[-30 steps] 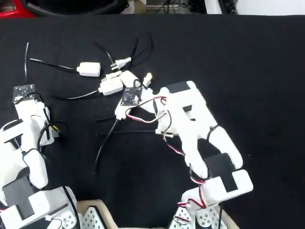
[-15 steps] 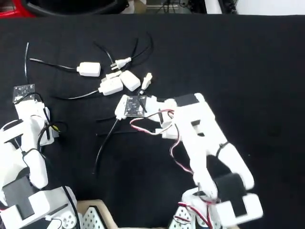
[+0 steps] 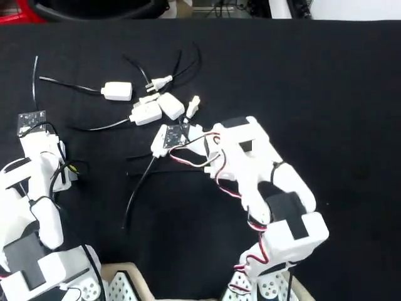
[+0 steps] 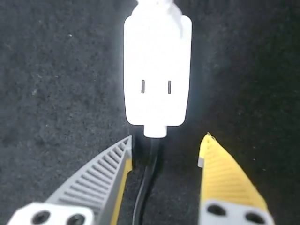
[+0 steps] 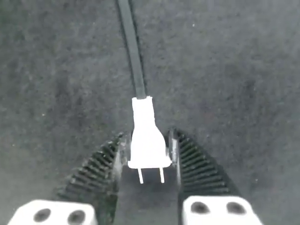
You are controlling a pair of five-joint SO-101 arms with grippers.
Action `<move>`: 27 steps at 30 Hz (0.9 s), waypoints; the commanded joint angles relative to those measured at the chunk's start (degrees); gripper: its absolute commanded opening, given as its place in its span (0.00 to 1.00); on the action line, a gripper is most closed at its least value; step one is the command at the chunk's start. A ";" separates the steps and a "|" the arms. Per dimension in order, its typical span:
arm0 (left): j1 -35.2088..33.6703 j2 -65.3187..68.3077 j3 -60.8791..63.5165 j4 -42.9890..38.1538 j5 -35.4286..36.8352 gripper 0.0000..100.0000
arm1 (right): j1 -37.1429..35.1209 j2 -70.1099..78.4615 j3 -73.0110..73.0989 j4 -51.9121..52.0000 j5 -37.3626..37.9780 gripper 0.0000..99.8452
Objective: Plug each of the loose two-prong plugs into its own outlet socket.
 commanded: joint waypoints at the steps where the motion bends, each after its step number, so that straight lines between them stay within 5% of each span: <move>1: 0.75 0.00 0.48 -0.79 0.44 0.22 | 0.53 0.40 -1.98 -0.88 0.53 0.03; 9: 0.75 0.00 0.48 -0.79 0.44 0.22 | 0.79 -4.44 -5.67 7.74 0.18 0.01; 21: 0.48 -0.62 -1.63 -0.09 0.44 0.22 | 5.01 -41.54 -5.67 30.59 -0.88 0.01; 27: -1.45 -0.62 -18.33 14.86 -3.16 0.22 | 12.31 -49.10 -5.93 30.59 -1.49 0.01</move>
